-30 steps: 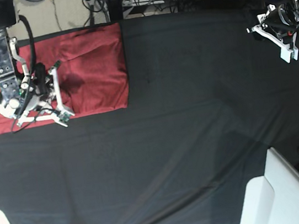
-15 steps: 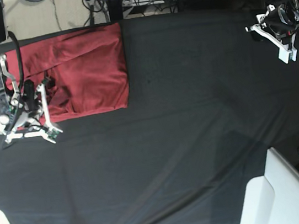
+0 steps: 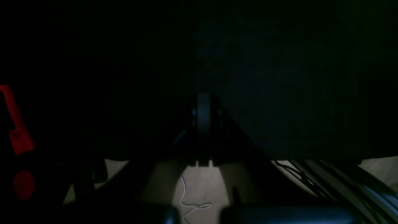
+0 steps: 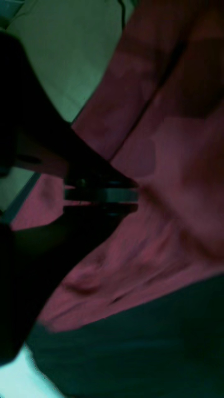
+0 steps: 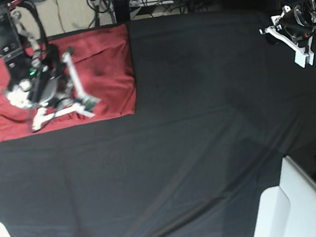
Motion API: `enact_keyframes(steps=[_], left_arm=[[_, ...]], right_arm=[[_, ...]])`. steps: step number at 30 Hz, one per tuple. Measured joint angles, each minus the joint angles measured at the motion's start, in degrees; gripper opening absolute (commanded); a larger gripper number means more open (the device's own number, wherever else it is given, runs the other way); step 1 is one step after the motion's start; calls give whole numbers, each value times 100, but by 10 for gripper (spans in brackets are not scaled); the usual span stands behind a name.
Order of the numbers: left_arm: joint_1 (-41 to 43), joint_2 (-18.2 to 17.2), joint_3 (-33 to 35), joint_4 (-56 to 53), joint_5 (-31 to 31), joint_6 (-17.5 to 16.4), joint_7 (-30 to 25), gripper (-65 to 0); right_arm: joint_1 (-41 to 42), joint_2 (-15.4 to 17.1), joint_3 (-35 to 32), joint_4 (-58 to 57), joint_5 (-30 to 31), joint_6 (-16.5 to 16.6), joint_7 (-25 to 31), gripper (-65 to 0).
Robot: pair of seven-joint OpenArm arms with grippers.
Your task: Fold the T-shirt properly
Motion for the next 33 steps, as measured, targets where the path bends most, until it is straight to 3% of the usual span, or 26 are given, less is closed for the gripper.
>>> enact_keyframes(steps=[3, 13, 16, 25, 33], left_arm=[[-2, -7, 0, -2, -2, 0, 0, -650], [0, -11, -2, -2, 9, 2, 0, -650], [-2, -7, 0, -2, 2, 0, 2, -650], [0, -7, 0, -2, 0, 0, 0, -650], [0, -13, -2, -4, 4, 2, 0, -650]], right_arm=[[129, -168, -127, -426, -13, 17, 22, -642], [568, -267, -74, -1709, -50, 2, 498, -642], [619, -264, 291, -1731, -46, 0, 651, -642], [909, 114, 540, -1974, -33, 2, 656, -642], [1152, 236, 529, -2371, -48, -2, 863, -642]])
